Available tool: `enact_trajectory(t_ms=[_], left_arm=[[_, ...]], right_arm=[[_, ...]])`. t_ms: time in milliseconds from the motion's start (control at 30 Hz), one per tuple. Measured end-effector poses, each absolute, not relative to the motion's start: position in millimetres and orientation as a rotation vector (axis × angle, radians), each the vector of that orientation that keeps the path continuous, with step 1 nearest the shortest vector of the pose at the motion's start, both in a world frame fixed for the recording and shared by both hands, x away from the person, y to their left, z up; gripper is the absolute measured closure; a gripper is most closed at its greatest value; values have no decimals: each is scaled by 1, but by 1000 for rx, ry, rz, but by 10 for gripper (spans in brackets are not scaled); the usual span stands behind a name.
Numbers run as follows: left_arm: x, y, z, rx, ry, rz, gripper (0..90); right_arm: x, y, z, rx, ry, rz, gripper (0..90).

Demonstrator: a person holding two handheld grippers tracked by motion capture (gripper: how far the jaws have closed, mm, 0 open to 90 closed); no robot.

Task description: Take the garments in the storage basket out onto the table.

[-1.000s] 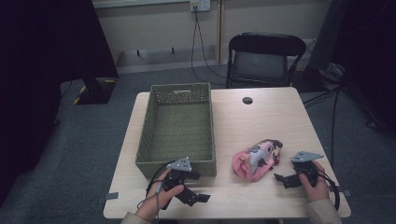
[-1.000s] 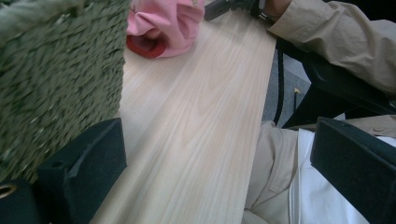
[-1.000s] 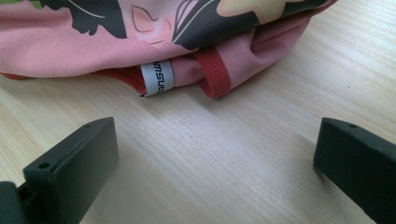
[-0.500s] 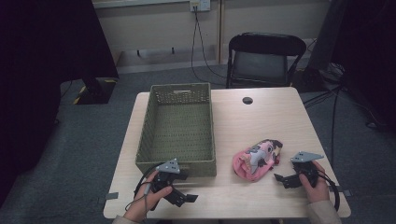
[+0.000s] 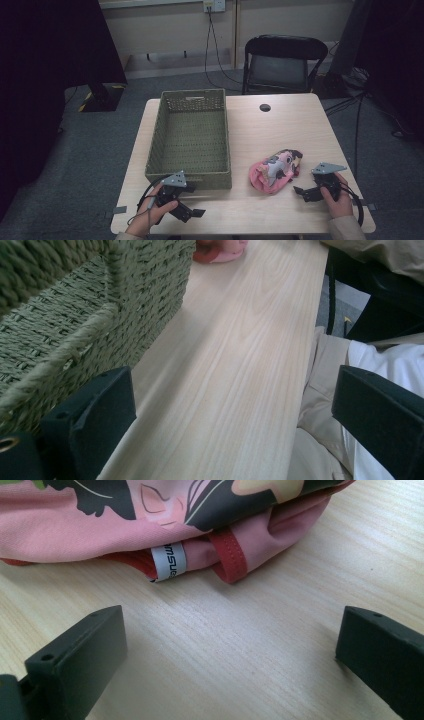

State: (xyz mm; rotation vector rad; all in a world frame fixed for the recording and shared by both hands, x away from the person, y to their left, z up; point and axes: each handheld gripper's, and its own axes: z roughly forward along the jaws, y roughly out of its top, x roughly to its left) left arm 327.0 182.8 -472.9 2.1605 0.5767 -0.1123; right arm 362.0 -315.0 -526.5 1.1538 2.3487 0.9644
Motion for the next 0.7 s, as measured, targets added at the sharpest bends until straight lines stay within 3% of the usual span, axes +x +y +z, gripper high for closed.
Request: enact_trajectory(t_ms=[700], left_arm=[[328,206,-471,2133,613,-102,32]], right_arm=[[362,-315,-527,1154,2349,964,0]])
